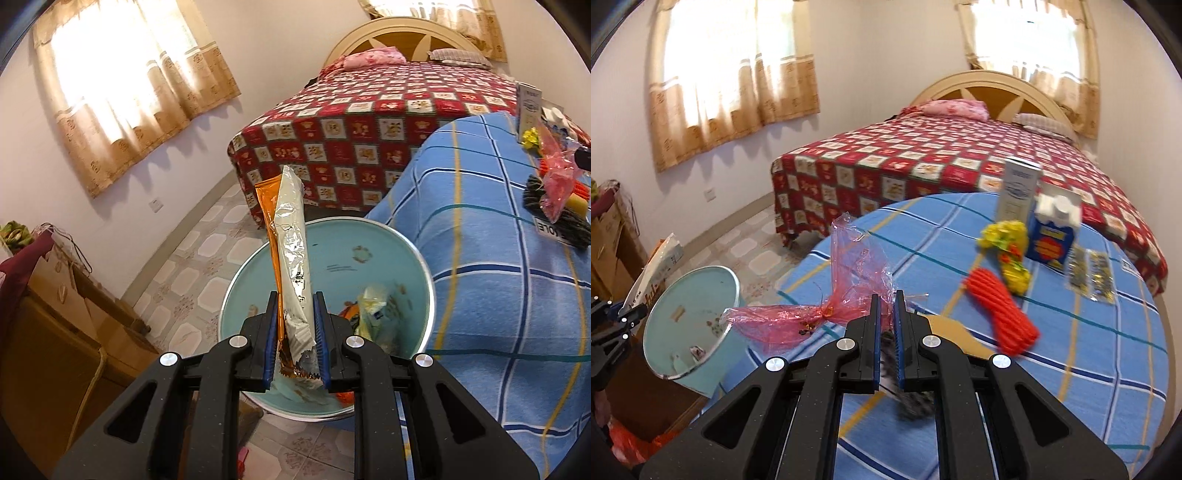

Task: Collect trash
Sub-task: 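Carry both items to the bin and open both tools to drop them in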

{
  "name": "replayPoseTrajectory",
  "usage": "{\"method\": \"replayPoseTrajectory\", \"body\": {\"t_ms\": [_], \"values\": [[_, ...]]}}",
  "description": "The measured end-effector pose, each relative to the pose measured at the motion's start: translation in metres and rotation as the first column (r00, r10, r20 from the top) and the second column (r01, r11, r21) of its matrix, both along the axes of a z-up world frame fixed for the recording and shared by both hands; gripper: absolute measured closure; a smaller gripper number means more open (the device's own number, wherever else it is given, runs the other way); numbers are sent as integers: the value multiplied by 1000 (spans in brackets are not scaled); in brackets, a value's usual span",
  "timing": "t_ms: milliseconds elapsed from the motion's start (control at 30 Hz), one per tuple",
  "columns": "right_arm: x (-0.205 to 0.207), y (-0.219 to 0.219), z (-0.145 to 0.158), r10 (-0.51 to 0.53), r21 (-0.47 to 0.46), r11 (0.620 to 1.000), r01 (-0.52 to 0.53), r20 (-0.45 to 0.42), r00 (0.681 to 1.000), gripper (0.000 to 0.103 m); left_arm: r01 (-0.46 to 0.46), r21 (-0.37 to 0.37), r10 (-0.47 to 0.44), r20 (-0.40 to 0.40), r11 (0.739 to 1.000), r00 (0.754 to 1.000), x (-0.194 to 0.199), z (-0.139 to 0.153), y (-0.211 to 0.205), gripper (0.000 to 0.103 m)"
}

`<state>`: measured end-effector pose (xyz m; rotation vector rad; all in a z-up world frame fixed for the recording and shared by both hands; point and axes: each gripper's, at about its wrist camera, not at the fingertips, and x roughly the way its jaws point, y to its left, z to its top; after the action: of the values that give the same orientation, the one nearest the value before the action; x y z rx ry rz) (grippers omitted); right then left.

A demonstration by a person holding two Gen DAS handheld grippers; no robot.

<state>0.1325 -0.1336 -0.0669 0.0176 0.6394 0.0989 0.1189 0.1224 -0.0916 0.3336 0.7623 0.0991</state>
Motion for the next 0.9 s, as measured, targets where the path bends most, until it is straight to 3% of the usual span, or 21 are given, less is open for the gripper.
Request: {"method": "replayPoseTrajectory", "body": {"t_ms": [900], "values": [[45, 107, -18, 163, -57, 984, -166, -58, 985, 96, -93, 0, 93, -23, 996, 995, 13, -5, 52, 85]]}}
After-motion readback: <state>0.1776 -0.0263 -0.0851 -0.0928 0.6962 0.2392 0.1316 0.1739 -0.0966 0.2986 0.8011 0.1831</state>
